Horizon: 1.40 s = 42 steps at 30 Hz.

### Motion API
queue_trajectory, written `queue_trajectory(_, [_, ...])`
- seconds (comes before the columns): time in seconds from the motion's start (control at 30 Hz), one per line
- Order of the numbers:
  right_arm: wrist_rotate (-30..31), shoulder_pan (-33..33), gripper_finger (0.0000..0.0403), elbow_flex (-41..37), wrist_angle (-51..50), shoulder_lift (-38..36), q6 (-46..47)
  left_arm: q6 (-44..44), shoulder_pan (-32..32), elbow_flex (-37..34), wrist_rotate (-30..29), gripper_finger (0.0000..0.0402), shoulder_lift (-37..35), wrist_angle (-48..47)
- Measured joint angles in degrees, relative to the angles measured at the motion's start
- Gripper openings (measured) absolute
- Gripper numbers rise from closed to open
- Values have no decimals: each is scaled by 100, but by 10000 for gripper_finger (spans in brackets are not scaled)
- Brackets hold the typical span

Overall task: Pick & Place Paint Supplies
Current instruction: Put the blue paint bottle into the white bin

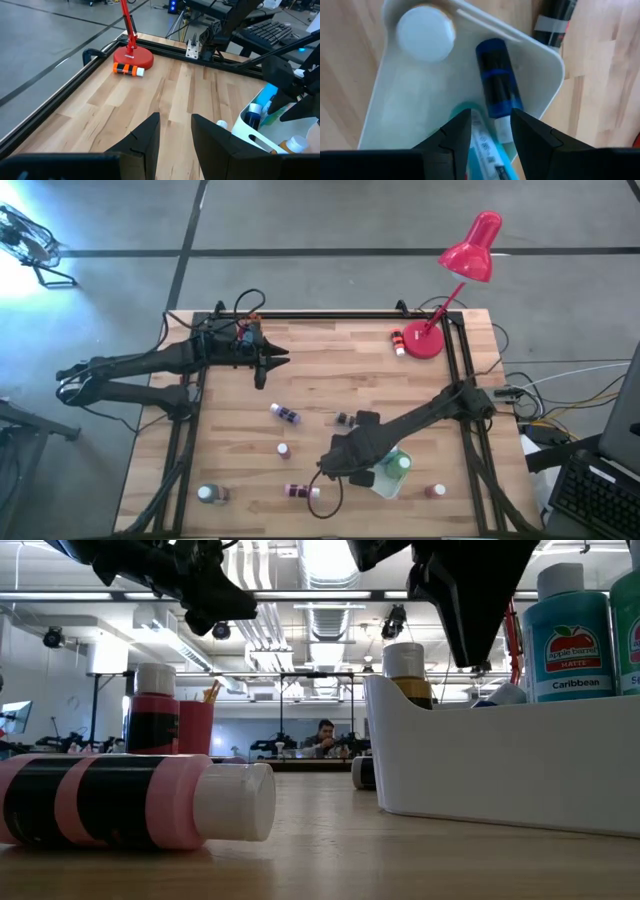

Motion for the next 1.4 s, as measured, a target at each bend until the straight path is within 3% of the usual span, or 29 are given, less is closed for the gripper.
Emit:
queue_trajectory(0.4, [-635,-190,147,-26,-45,-2,74,-98,4,0,4,117,0,0])
queue_trajectory(0.73, [-755,-301,169,-56,-58,0,108,-128,2,0,42,117,0,-1])
queue_trajectory(1.17, [-757,-301,139,-530,-164,2,-18,-210,0,-2,45,117,0,-2])
queue_trajectory(1.4, [-757,-301,161,-762,-158,4,-114,-281,0,-4,46,117,0,-2])
